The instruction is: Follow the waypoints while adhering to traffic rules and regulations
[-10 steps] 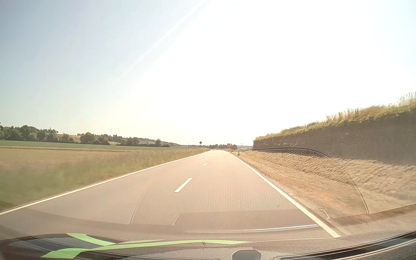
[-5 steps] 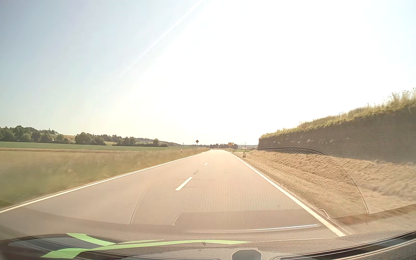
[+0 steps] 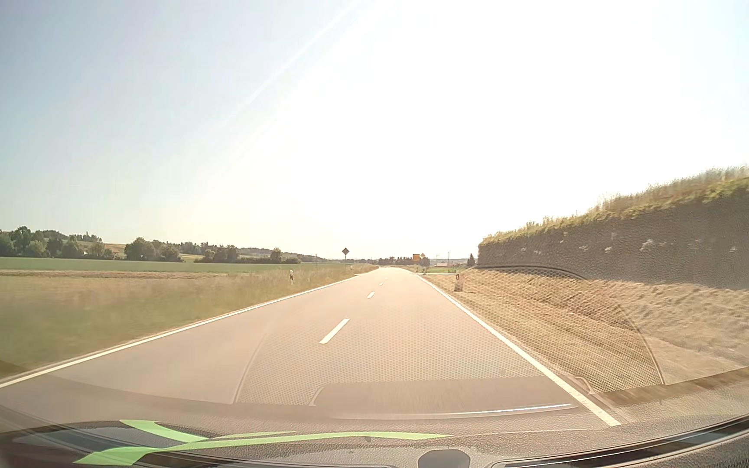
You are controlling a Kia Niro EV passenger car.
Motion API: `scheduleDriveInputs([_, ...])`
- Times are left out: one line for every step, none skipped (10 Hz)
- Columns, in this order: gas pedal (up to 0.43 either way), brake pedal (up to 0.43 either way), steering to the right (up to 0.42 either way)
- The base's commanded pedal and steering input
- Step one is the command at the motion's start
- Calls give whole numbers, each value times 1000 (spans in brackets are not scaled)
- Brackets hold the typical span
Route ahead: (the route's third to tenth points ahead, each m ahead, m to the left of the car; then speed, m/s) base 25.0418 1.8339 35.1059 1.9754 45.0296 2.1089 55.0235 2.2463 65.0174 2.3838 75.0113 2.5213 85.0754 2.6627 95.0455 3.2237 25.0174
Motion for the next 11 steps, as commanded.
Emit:
scheduleDriveInputs([240,0,-2])
scheduleDriveInputs([240,0,-2])
scheduleDriveInputs([240,0,-1])
scheduleDriveInputs([228,0,-1])
scheduleDriveInputs([228,0,-1])
scheduleDriveInputs([228,0,-3])
scheduleDriveInputs([228,0,-3])
scheduleDriveInputs([228,0,-3])
scheduleDriveInputs([228,0,-3])
scheduleDriveInputs([228,0,-4])
scheduleDriveInputs([228,0,-5])
